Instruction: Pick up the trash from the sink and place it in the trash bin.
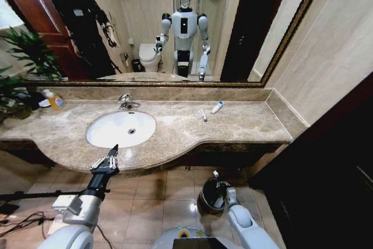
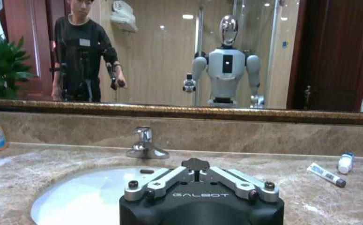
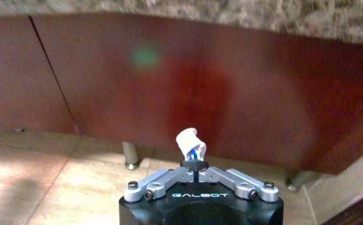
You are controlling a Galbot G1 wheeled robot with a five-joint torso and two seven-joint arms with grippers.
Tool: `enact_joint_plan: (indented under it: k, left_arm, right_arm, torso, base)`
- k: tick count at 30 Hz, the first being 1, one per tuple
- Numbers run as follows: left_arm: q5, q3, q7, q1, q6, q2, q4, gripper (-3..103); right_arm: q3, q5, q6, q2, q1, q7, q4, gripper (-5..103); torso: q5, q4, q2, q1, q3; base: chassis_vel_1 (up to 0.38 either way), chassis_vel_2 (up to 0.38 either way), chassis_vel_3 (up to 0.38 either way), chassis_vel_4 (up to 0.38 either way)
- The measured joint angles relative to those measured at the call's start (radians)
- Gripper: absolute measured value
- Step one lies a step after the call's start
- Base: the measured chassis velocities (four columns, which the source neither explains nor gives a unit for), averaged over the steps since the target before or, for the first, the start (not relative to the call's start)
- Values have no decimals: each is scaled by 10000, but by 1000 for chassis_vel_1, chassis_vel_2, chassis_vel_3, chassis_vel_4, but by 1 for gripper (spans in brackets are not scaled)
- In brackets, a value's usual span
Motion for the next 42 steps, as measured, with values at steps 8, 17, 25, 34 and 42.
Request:
enact_joint_plan:
  k: [8,17,25,34,42]
  left_arm:
    - [0,0,0,0,0,0,0,0]
    - [0,0,0,0,0,0,0,0]
    - [0,0,0,0,0,0,0,0]
    - [0,0,0,0,0,0,0,0]
    - [0,0,0,0,0,0,-1,0]
  right_arm:
    - [-60,-10,646,247,855,-12,-1942,0]
    - [-124,-216,918,451,1257,-10,-2844,8]
    - [-142,-419,1199,448,1328,207,-2971,36]
    - [-144,-437,1334,385,1174,304,-2943,68]
    - [-150,-454,1308,428,1070,390,-2730,99]
  torso:
    - [0,1,0,0,0]
    - [-2,0,0,0,0]
    - [0,1,0,0,0]
    - [-2,0,0,0,0]
    - [-1,1,0,0,0]
  base:
    - [0,0,0,0]
    - [0,0,0,0]
    - [0,0,0,0]
    - [0,0,0,0]
    - [0,0,0,0]
